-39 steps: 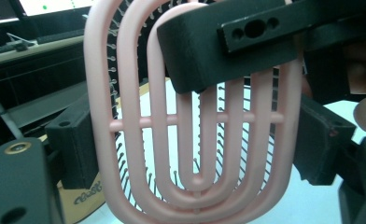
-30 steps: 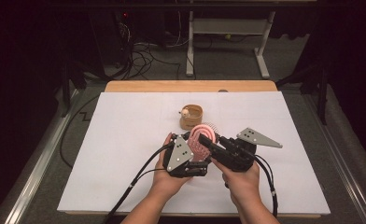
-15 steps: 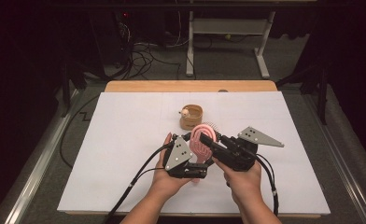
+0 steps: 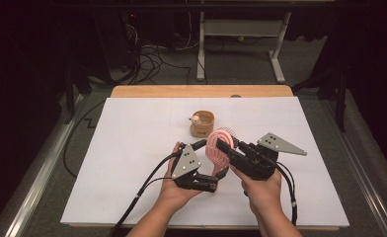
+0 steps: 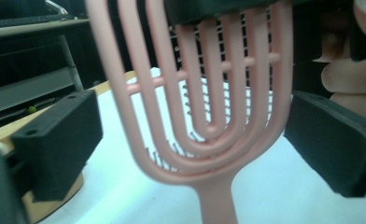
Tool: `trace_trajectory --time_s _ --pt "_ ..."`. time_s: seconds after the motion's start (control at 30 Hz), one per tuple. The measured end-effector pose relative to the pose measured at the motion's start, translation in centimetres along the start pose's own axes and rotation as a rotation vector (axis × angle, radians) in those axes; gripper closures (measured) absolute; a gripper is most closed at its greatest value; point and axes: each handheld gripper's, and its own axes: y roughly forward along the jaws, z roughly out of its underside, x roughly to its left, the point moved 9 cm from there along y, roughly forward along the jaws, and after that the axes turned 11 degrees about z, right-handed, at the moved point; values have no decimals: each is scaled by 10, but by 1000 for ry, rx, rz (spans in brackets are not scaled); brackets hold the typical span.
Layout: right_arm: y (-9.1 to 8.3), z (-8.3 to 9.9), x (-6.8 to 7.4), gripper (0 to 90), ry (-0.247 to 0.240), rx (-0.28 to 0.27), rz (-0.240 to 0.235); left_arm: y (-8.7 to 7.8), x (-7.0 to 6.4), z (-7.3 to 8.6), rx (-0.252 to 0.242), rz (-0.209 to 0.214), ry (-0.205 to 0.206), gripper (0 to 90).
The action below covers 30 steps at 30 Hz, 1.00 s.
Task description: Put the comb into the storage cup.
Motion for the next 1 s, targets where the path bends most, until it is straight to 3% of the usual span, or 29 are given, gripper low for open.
trace_trajectory --time_s 0.53,1.0 --pt "-8 -5 -11 663 -20 -18 26 -11 11 11 8 -14 -26 1" --pt "-15 -10 -23 662 -30 -40 54 -44 44 35 44 -85 -82 1"
